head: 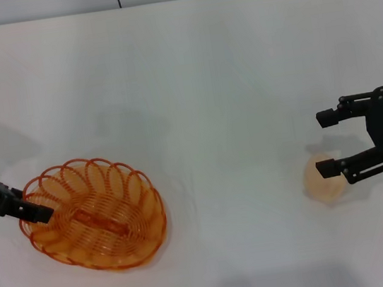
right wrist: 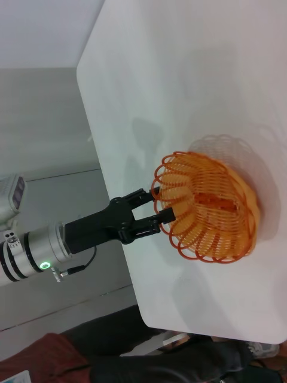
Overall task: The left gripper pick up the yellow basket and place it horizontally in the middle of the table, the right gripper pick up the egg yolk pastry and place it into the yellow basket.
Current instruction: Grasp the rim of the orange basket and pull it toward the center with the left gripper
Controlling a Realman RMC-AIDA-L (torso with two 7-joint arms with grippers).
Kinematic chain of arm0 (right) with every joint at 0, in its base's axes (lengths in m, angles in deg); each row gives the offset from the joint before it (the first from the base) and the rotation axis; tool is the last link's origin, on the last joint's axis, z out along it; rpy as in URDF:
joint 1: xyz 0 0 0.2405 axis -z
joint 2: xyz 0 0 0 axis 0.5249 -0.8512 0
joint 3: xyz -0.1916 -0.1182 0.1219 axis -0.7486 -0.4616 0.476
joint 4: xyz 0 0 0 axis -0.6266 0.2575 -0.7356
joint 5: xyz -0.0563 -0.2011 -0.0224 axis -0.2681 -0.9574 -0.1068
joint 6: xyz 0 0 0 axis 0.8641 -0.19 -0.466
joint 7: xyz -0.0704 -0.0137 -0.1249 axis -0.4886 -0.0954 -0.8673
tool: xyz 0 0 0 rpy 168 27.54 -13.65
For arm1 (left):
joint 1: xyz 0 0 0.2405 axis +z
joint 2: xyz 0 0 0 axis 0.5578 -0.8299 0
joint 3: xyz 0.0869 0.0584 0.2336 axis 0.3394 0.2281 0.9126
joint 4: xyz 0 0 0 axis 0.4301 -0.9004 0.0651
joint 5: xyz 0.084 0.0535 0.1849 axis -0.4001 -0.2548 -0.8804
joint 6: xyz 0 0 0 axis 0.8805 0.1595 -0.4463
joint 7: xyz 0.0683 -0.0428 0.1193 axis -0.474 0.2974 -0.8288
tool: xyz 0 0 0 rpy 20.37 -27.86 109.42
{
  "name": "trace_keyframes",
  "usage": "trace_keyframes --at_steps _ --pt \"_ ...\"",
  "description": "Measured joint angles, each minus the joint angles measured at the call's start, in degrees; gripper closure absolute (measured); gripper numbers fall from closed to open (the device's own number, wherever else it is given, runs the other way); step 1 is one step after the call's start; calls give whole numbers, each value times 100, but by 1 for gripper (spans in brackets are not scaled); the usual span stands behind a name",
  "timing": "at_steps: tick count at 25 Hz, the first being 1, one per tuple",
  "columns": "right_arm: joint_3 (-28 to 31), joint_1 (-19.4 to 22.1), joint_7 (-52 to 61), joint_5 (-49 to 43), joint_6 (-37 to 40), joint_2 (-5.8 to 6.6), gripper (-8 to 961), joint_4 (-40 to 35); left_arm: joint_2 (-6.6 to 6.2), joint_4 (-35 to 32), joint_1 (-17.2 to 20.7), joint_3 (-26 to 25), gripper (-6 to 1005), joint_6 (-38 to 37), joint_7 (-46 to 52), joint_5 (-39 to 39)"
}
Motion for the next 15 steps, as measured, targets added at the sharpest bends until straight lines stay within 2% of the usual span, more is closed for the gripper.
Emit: trace_keyframes --at_steps 4,9,15 --pt "2 6 0 -2 2 0 85 2 1 113 -37 -2 128 51 10 -3" --pt "4 14 0 -4 6 0 85 8 10 126 -42 -2 355 66 7 -6" --pt "4 19 0 -4 15 0 85 9 15 143 -38 -2 516 67 1 -6"
